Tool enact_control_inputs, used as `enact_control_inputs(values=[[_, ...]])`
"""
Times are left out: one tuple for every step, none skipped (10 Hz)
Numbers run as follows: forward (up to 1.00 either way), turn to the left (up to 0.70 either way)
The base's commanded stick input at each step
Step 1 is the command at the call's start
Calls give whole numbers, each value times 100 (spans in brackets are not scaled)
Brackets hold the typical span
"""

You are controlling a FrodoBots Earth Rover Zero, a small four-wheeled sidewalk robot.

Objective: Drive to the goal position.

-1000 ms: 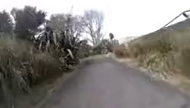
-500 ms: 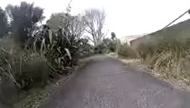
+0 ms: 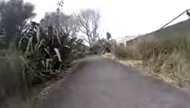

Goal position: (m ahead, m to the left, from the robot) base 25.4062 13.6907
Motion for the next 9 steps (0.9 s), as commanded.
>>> enact_control_inputs(values=[[100, 0], [100, 0], [100, 0], [100, 0], [100, 0], [100, 0], [100, 0], [100, 0], [100, 0]])
